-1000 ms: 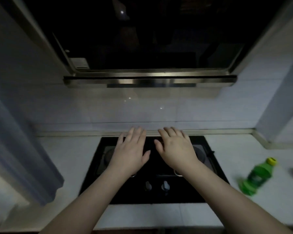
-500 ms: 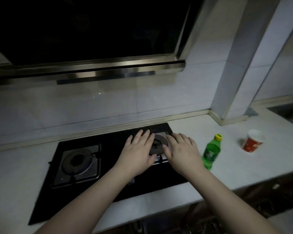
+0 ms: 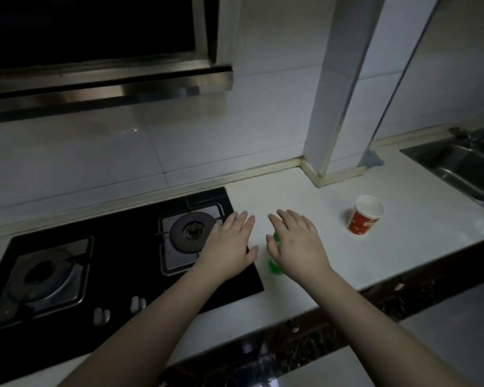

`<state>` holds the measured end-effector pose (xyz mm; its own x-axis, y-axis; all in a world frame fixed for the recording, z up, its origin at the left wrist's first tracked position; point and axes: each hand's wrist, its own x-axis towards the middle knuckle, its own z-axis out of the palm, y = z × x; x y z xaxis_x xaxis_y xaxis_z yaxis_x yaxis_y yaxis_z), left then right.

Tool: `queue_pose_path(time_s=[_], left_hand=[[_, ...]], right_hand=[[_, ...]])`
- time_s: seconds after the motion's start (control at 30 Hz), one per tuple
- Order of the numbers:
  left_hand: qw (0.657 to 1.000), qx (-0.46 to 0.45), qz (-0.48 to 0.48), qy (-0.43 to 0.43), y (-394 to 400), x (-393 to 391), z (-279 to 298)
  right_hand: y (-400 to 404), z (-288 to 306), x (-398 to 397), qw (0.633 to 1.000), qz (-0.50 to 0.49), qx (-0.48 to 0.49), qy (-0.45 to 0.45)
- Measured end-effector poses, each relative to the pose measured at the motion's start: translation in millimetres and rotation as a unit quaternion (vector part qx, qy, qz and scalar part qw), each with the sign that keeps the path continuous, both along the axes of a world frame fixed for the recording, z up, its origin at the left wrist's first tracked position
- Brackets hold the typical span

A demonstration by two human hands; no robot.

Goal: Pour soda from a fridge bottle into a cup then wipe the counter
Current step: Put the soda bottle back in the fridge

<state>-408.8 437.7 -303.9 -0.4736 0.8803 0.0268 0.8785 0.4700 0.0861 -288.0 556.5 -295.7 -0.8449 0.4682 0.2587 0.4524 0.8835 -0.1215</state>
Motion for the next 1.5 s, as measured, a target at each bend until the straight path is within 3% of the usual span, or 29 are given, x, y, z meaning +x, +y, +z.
queue_pose_path(time_s=[0.2, 0.43, 0.57, 0.7, 1.13, 1.23, 1.37, 1.5], left_hand=[[0.997, -0.005, 0.025, -0.078, 34.0, 6.1, -36.7], [0.975, -0.01, 0.082, -0.208, 50.9, 6.6, -70.3], [0.957, 0.005, 0.107, -0.27, 60.4, 8.4, -82.8], [0.932, -0.002, 0.137, -0.335, 67.6, 9.8, -95.3], [0.895, 0.046, 0.137, -0.422, 82.5, 8.7, -118.2], [0.851, 0.099, 0.14, -0.496, 83.8, 11.2, -119.1], [0.753, 0.188, 0.199, -0.598, 89.2, 11.3, -119.1], [0.726, 0.234, 0.203, -0.614, 93.7, 5.8, -107.4]], right_hand=[[39.4, -16.8, 3.8, 0.999, 0.026, -0.036, -0.018], [58.8, -24.5, -5.2, 0.987, 0.016, -0.163, 0.001], [67.2, -34.7, -9.6, 0.944, -0.035, -0.328, 0.023], [72.5, -54.2, -10.8, 0.9, -0.04, -0.431, 0.05], [87.0, -58.7, -12.4, 0.897, -0.034, -0.434, 0.077], [90.4, -45.8, -15.6, 0.903, -0.019, -0.421, 0.082], [91.9, -27.1, -19.3, 0.905, 0.002, -0.415, 0.096], [89.7, -9.9, -22.2, 0.908, 0.026, -0.404, 0.108]])
